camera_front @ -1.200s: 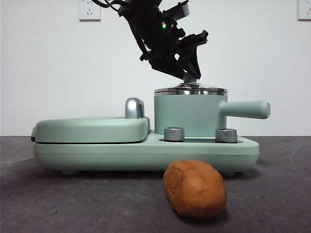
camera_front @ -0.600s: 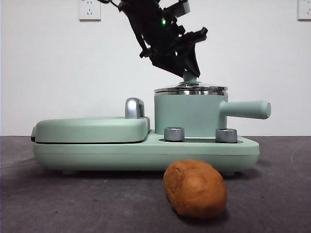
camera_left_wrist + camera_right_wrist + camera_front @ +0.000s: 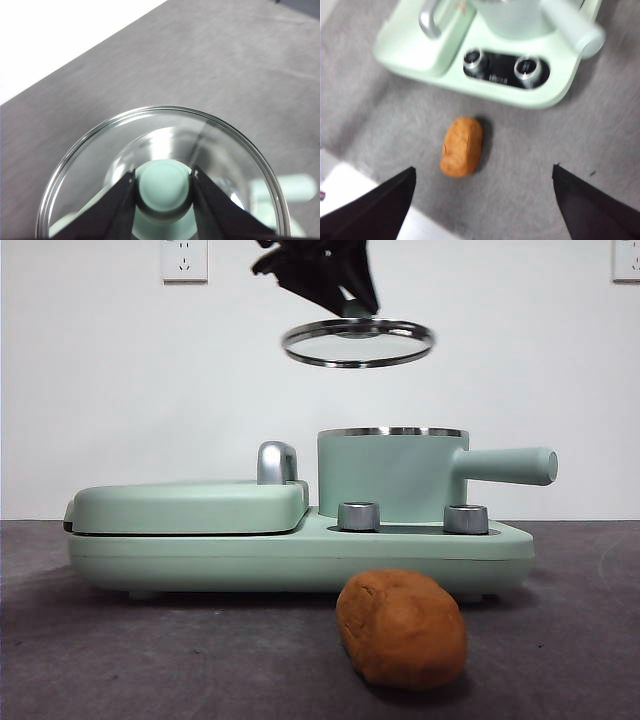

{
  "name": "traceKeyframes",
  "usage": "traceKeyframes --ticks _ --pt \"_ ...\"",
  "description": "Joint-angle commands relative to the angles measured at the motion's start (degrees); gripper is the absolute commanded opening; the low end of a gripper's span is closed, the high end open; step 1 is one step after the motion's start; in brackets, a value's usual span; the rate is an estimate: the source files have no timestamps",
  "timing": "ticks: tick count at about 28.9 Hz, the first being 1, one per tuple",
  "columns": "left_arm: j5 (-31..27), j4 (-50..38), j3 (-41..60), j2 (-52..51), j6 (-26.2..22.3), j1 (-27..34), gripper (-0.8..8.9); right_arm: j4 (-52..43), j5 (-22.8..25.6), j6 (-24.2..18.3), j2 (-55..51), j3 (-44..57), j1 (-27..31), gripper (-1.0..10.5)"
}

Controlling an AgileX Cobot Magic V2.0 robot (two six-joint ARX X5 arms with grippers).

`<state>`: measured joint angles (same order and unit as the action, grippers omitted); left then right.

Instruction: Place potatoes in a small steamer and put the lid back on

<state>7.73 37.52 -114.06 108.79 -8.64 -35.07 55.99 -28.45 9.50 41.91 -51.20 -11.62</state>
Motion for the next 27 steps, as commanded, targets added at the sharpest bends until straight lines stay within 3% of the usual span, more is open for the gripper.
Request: traceKeyframes --ticks 1,5,12,19,27 --pt "0.2 0.0 -2.1 -2.1 -1.4 2.0 0.54 -0.5 3.3 3.7 4.6 -1.0 -5.4 4.4" --pt "0.2 1.9 -2.1 -4.2 -1.4 6.3 0.54 -4.8 9.5 7.4 12.1 -1.2 -15.5 4.4" --pt "0.2 2.8 -2.1 -5.4 -1.1 12.7 0.54 -13.6 12.6 12.6 23.8 -2.1 -27.2 4.6" --pt "0.2 4.1 -1.9 -5.4 -1.1 17.2 0.54 -14.1 19.6 13.0 37.2 -7.8 -34.7 5.0" --pt "0.2 4.1 -1.9 -5.4 -0.7 19.9 0.54 -12.0 22.6 13.0 50.1 -15.6 -38.2 4.9"
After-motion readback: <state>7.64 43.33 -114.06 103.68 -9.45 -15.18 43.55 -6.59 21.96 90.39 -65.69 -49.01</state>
